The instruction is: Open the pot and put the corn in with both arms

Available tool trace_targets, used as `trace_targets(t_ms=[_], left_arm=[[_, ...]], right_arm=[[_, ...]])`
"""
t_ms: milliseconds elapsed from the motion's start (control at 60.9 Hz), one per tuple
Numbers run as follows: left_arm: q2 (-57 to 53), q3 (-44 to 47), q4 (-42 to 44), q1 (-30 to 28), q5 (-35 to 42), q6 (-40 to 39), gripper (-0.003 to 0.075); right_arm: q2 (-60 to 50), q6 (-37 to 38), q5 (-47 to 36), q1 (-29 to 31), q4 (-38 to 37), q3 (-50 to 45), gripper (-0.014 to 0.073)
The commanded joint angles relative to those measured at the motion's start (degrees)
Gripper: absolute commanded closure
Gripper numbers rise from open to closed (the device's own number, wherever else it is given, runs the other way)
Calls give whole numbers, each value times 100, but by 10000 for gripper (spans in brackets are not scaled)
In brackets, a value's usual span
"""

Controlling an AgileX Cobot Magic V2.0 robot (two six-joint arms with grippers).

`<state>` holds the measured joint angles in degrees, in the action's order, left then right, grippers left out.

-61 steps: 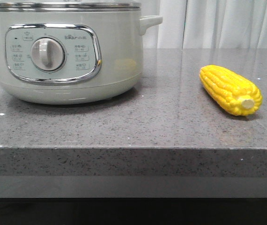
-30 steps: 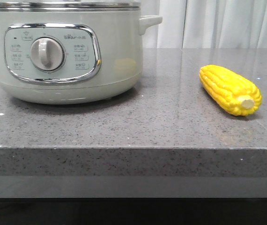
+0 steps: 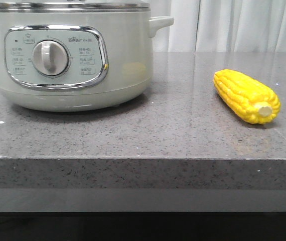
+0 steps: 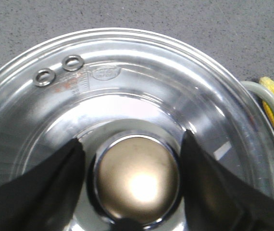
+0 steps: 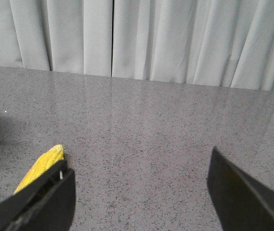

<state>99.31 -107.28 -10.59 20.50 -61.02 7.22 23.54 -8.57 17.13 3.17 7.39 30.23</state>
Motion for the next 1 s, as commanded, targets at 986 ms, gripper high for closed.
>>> trace_targets(t_ms=[986], left_arm=[[-1281, -781, 21, 55, -406, 168, 511]], right_arm=[[76, 0, -402, -9, -39, 184, 12]])
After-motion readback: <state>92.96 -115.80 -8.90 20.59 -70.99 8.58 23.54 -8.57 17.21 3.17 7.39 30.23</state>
